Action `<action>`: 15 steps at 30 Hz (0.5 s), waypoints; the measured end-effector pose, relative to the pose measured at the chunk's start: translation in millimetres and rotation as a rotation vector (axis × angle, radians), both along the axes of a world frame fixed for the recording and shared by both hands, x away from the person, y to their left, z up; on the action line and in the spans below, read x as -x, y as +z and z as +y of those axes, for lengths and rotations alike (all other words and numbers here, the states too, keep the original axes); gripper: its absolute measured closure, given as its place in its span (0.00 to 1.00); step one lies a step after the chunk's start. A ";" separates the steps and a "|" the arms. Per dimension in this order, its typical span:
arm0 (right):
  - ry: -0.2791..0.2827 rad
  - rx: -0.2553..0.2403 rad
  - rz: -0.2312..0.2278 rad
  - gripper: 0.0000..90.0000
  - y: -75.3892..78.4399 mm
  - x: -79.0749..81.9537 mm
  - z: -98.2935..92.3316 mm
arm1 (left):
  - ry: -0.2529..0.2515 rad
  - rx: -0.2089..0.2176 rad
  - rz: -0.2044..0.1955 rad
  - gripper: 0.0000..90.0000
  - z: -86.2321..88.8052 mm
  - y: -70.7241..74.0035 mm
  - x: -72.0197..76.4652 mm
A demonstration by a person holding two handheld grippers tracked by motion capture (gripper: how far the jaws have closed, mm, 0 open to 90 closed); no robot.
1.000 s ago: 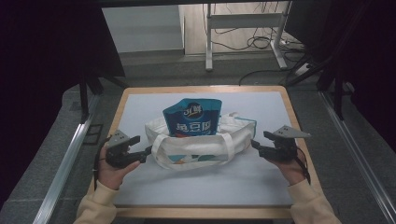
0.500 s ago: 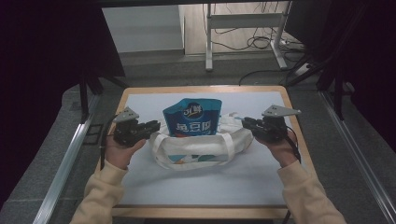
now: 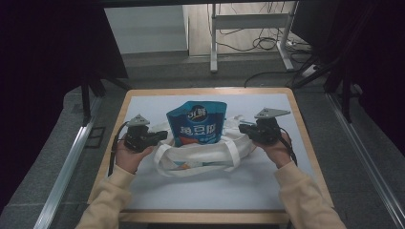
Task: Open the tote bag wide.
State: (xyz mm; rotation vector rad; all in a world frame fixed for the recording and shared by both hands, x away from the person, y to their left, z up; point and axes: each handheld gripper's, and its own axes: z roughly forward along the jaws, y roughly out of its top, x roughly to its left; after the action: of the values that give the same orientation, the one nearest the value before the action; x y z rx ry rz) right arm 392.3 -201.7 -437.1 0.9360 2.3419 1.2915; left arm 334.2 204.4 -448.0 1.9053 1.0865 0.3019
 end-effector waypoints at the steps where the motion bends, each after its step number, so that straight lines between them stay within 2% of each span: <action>1: 0.001 0.001 0.007 0.95 -3.4 1.3 -0.5 | -0.001 -0.006 0.005 0.97 -0.2 -2.7 1.7; 6: 0.010 0.006 0.026 0.95 -19.2 9.2 -3.9 | -0.005 -0.034 0.037 0.98 0.4 -17.8 8.6; 11: 0.011 0.030 0.051 0.96 -33.4 12.3 -5.5 | 0.002 -0.025 0.066 0.98 6.2 -31.5 13.0; 15: 0.014 0.047 0.071 0.96 -44.6 14.8 -5.1 | -0.002 -0.028 0.067 0.98 6.1 -36.0 14.8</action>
State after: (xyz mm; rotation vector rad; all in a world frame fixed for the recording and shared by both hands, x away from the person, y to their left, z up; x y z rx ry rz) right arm 377.5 -206.8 -481.6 0.9678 2.4253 1.2215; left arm 319.4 210.5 -484.0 1.9530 1.1303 0.2547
